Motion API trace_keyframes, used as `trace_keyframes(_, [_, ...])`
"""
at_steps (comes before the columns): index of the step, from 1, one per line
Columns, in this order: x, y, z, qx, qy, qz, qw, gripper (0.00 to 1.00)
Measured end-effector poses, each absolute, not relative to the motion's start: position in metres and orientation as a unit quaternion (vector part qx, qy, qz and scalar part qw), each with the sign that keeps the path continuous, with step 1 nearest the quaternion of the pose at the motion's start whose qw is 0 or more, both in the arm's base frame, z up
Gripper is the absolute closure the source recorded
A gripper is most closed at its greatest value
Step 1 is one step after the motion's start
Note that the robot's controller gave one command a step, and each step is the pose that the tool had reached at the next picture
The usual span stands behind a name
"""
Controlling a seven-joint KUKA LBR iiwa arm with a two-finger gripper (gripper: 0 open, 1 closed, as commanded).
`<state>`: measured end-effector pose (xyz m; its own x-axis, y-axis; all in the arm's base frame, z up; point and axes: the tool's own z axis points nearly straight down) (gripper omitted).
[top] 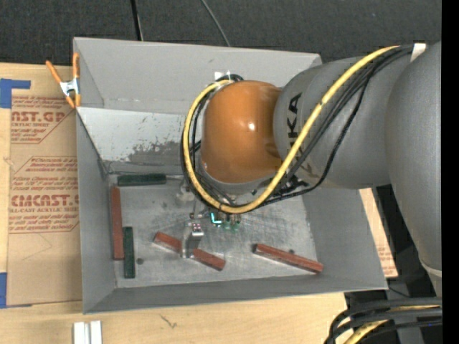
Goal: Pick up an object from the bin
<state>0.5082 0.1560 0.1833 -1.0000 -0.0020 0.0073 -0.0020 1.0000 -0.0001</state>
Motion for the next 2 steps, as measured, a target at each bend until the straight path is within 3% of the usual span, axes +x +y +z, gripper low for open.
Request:
trace_keyframes(1, [0.510, 0.155, 0.187, 0.000, -1.000, -0.001, 0.000, 0.00])
trace_keyframes(2, [0.526, 0.121, 0.075, 0.021, -1.000, -0.001, 0.000, 1.00])
